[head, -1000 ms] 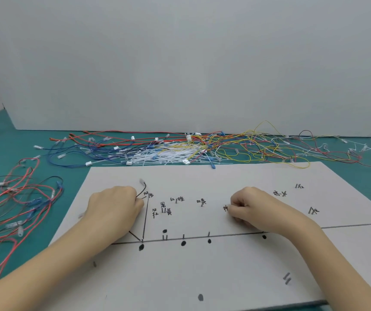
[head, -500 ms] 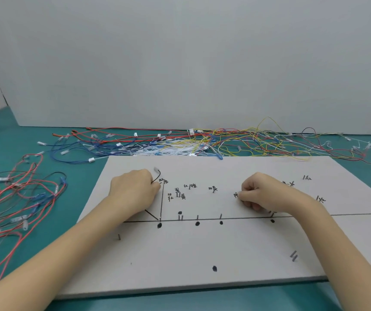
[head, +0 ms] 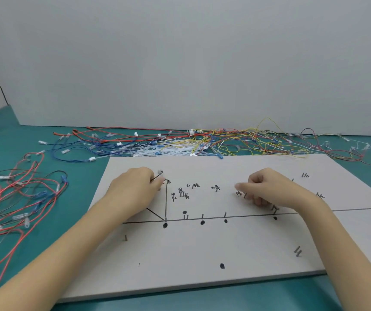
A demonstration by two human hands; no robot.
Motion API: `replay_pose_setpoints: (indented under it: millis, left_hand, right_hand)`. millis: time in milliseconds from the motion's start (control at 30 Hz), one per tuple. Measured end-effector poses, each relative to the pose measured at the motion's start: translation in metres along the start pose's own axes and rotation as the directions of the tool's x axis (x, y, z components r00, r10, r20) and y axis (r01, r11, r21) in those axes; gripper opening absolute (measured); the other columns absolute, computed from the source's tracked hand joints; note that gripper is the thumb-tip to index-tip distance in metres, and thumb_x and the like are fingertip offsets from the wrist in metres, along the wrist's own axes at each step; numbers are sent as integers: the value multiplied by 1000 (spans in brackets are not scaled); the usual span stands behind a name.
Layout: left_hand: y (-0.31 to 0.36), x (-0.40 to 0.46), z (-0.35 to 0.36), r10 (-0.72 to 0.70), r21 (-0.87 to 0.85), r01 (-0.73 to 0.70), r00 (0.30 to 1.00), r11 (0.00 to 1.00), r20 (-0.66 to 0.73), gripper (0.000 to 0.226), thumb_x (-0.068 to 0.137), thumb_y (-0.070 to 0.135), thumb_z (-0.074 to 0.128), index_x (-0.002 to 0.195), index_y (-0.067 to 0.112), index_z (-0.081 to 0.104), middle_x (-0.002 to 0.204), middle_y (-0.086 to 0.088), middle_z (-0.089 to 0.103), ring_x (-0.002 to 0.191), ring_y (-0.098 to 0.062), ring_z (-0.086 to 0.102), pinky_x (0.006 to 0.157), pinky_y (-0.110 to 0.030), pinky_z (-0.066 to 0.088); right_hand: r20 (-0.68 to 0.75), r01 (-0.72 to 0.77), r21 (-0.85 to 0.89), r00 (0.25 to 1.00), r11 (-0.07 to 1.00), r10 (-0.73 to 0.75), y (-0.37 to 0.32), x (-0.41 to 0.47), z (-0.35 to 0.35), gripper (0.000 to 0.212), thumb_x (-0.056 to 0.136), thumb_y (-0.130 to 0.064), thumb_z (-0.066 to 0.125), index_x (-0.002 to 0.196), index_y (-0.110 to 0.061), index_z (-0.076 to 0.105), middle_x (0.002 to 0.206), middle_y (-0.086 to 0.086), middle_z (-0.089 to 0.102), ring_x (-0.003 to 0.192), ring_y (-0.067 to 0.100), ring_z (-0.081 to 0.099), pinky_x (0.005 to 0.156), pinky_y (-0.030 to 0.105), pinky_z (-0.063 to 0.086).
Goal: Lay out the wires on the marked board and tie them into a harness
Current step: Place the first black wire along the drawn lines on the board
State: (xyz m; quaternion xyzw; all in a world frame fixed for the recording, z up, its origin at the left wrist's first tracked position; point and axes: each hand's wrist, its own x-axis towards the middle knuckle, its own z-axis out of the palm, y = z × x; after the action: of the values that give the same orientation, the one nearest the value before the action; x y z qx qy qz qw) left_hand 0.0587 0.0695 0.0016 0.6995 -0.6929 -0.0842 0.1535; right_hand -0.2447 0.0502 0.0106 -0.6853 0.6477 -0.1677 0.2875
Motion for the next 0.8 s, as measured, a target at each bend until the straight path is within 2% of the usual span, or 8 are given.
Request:
replay_pose_setpoints:
  millis: [33, 100, 167, 267, 400, 533, 633, 800]
  left_hand:
    - [-1, 0, -7, 18, -95, -14, 999, 995, 36, 46, 101, 39, 38, 67, 12, 51, 69, -1, 58, 66, -21, 54, 56, -29, 37]
    - [1, -2, -21, 57, -345, -19, 993, 938, 101, 46, 103, 36, 37, 65, 14, 52, 59, 5, 55, 51, -10, 49, 51, -26, 36]
    - [9, -8, -31, 87, -612, 10, 988, 791, 129, 45, 104, 34, 39, 64, 15, 51, 51, 7, 48, 38, -4, 37, 42, -16, 30]
    - [27, -22, -34, 141, -803, 50, 976, 594, 165, 44, 104, 33, 39, 65, 15, 50, 50, 5, 45, 35, -6, 27, 36, -13, 22]
    - [40, -36, -26, 223, -836, 95, 942, 540, 251, 41, 104, 32, 37, 70, 15, 51, 54, 3, 47, 37, -7, 25, 36, -14, 20]
    - [37, -36, -26, 232, -860, 124, 935, 494, 268, 39, 104, 32, 37, 72, 14, 51, 56, 0, 47, 36, -7, 23, 37, -14, 19]
    - [29, -32, -26, 240, -830, 155, 915, 536, 325, 40, 103, 31, 40, 72, 13, 58, 58, 0, 49, 37, -7, 25, 38, -15, 19]
    - [15, -25, -26, 169, -773, 139, 938, 619, 304, 25, 99, 19, 53, 92, 17, 77, 62, 8, 59, 49, -3, 41, 40, -15, 31]
  right_hand:
    - [-145, 36, -6, 989, 999, -37, -1, 0, 3, 39, 87, -37, 65, 62, -8, 60, 50, -2, 58, 47, 10, 50, 53, 25, 39]
    - [-452, 146, 49, 886, 988, -108, -9, -1, 9, 32, 89, -27, 63, 65, -6, 59, 55, 3, 59, 54, 15, 52, 58, 29, 41]
    - [-518, 285, 269, 848, 920, -111, -26, -7, 13, 27, 91, -22, 62, 68, -9, 65, 54, 4, 60, 50, 11, 52, 55, 25, 42]
    - [-257, 275, 590, 955, 760, -146, -56, -16, 24, 25, 93, -33, 62, 82, -14, 73, 57, 2, 64, 44, 9, 47, 42, 18, 36]
    - [110, 50, 722, 977, 690, -185, -80, -19, 39, 44, 95, -46, 54, 108, -6, 67, 79, 11, 72, 49, 14, 52, 41, 21, 37]
    - [121, -29, 873, 980, 487, -158, -77, -17, 45, 21, 93, -21, 62, 102, -4, 71, 74, 5, 67, 55, 9, 55, 50, 17, 45]
    - [134, -83, 943, 981, 323, -142, -70, -17, 46, 12, 90, -13, 64, 97, -5, 71, 78, 4, 71, 63, 8, 65, 57, 16, 52]
    - [53, -27, 954, 995, 298, -81, -66, -17, 51, 12, 85, -2, 67, 96, 2, 69, 80, 12, 72, 66, 14, 69, 61, 18, 55]
